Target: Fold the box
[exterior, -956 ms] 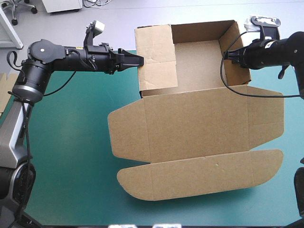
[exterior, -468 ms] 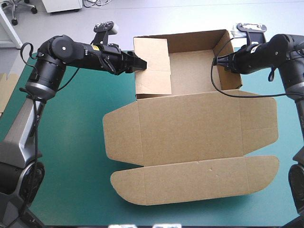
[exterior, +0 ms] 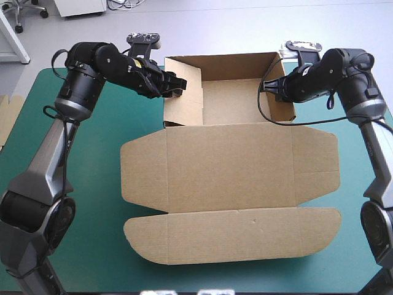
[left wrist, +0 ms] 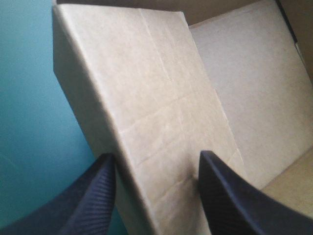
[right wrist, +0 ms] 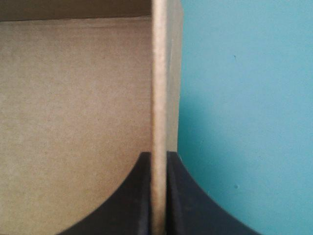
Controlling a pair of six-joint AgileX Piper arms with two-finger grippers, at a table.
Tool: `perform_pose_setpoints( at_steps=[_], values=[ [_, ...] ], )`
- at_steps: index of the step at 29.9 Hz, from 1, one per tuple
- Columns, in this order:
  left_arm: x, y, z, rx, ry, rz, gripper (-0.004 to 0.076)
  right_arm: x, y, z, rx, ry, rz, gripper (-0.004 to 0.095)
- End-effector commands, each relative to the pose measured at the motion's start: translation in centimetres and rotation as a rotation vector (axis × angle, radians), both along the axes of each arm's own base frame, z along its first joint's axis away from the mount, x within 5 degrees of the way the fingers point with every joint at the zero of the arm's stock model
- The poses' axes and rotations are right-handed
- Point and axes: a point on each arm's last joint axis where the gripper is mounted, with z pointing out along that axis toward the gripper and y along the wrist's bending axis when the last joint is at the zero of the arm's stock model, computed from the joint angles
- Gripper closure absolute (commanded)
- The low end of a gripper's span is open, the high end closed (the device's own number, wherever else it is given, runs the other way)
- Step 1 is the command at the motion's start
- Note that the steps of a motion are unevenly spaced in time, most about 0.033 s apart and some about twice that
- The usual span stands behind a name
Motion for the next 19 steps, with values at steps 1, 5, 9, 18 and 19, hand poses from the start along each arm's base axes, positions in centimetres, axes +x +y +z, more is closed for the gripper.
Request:
perform_pose_setpoints(
  at_steps=[1,5,9,18,19],
  values=[
    [-0.8,-0.1,1.1,-0.015,0.011,0.002,0.0358,-0.8,0.6,2.3,0.067,-0.085,0.007,0.0907],
    [0.0,-0.2,0.2,0.008,0.026,0.016,0.0370,-0.5,0.5,1.9,0.042,-0.077,0.003,0.0907],
    [0.4,-0.3,-0.3,0.019,0.036,0.021,0.0391,0.1,0.5,1.2,0.033,-0.058,0.000,0.0907],
    [0.6,-0.3,-0.8,0.109,0.005,0.039,0.0393,1.2,0.7,0.1,0.046,-0.029,-0.030,0.0907],
    [0.7,-0.3,-0.8,0.112,0.006,0.040,0.0392,1.3,0.7,0.1,0.044,-0.032,-0.036,0.0907]
  ],
)
